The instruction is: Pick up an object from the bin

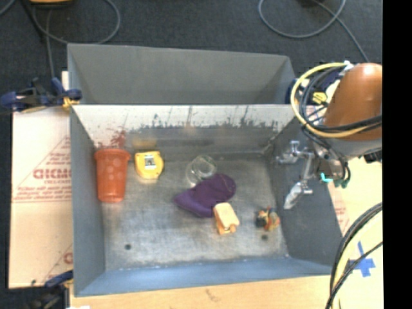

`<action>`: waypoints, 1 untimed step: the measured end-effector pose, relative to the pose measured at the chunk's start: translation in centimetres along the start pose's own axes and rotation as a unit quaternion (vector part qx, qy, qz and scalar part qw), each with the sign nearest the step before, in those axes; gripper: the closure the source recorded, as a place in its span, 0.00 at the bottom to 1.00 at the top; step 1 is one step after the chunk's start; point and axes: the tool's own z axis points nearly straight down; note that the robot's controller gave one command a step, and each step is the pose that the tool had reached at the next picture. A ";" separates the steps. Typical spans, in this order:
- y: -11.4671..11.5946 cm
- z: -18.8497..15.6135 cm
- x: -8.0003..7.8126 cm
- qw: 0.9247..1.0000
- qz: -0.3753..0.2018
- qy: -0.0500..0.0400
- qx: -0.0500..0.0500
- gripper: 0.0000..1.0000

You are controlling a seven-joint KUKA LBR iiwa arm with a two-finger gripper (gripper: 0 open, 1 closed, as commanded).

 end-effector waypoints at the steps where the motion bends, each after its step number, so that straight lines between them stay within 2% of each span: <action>1: 0.1 -0.4 -0.2 1.000 -0.002 -0.004 0.001 0.00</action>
Offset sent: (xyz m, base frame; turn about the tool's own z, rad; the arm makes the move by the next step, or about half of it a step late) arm -0.0489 0.0083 -0.0328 -0.4129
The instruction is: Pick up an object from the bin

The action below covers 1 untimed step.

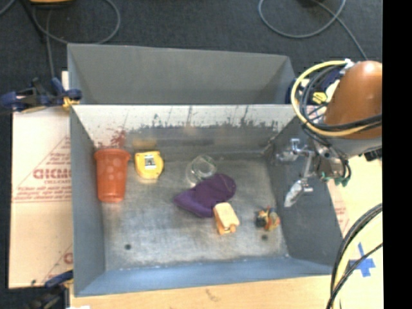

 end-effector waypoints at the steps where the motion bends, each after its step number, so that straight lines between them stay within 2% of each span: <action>1: 0.4 1.6 2.3 0.995 -0.101 -0.002 0.000 0.00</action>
Offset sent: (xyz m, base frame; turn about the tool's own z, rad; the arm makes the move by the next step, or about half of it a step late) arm -0.0651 0.0333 0.0163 -0.2537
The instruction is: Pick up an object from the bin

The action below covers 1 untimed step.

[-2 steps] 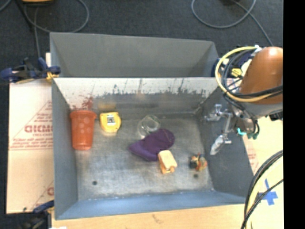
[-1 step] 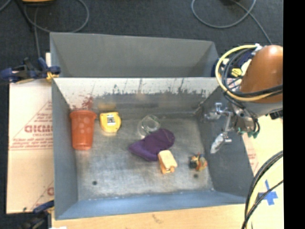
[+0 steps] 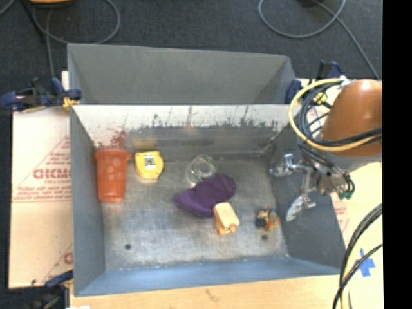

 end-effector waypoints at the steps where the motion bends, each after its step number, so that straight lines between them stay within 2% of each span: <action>1: 1.7 -0.7 2.1 0.997 -0.079 0.005 -0.003 0.00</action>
Offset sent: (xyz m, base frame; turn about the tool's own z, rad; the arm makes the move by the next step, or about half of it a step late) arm 0.0150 -0.0156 -0.0304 -0.1226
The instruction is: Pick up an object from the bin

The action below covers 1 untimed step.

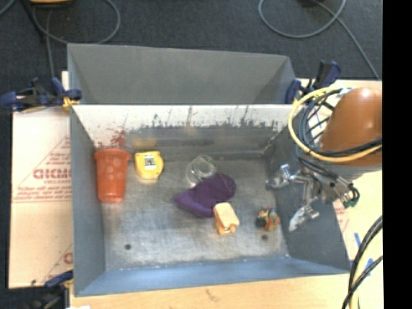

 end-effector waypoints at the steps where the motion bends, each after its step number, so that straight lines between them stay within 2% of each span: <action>1: 0.3 -0.6 0.1 1.000 0.015 -0.002 0.000 0.00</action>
Offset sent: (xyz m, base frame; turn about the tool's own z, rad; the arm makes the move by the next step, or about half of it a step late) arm 0.0163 -0.0167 -0.0373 -0.1359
